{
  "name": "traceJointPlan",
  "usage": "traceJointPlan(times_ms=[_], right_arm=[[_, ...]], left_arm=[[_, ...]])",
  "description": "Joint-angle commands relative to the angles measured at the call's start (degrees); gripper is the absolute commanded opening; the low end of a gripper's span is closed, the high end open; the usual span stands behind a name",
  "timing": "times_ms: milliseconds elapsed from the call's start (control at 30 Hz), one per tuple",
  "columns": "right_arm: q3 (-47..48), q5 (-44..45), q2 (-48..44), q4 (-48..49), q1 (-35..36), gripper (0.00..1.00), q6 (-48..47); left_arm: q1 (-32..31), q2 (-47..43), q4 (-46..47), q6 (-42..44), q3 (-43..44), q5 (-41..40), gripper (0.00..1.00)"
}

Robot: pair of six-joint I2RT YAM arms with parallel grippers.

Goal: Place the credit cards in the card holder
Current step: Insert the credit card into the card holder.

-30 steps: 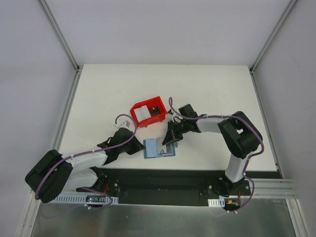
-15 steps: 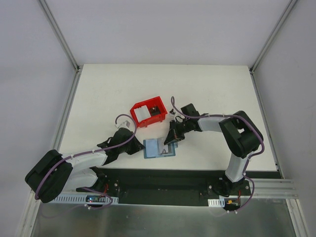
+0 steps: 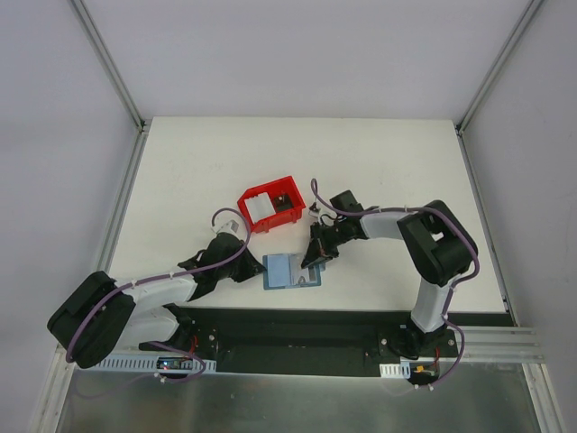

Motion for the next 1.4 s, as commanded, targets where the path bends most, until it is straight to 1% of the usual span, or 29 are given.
traceJointPlan(times_ms=[0,333,400,667,833,967,1167,1367], right_arm=[[2.26,-0.56,1.07,1.37,-0.15,0.00,0.09],[3.58,-1.27,3.10,4.10,0.03,0.00,2.90],[3.06,-1.71,3.19,6.38,0.20,0.00,3.87],[0.86,-1.44,2.75,6.73,1.87,0.00,3.96],[0.59,-1.18,2.05,4.63,1.87,0.00,1.59],[1.64,-1.01,1.52,0.15,1.61,0.00,-0.87],[2.61,-1.27,1.78,-3.37,-0.32,0.00,-2.98],[3.23,-0.92,2.83,-2.85,0.29,0.01,-2.46]], left_arm=[[0.38,0.50,-0.40,1.73,0.86,1.26,0.00],[0.38,0.58,-0.23,1.73,0.77,1.44,0.00],[0.38,0.67,-0.23,1.73,0.77,1.18,0.00],[0.38,0.50,-0.05,1.38,0.59,0.74,0.00],[0.38,0.32,-0.32,1.47,0.68,0.73,0.00],[0.38,-0.12,-0.58,1.47,0.42,0.47,0.00],[0.47,-0.38,-0.76,1.73,0.51,0.56,0.00],[0.47,0.23,-0.14,1.73,0.68,1.17,0.00]])
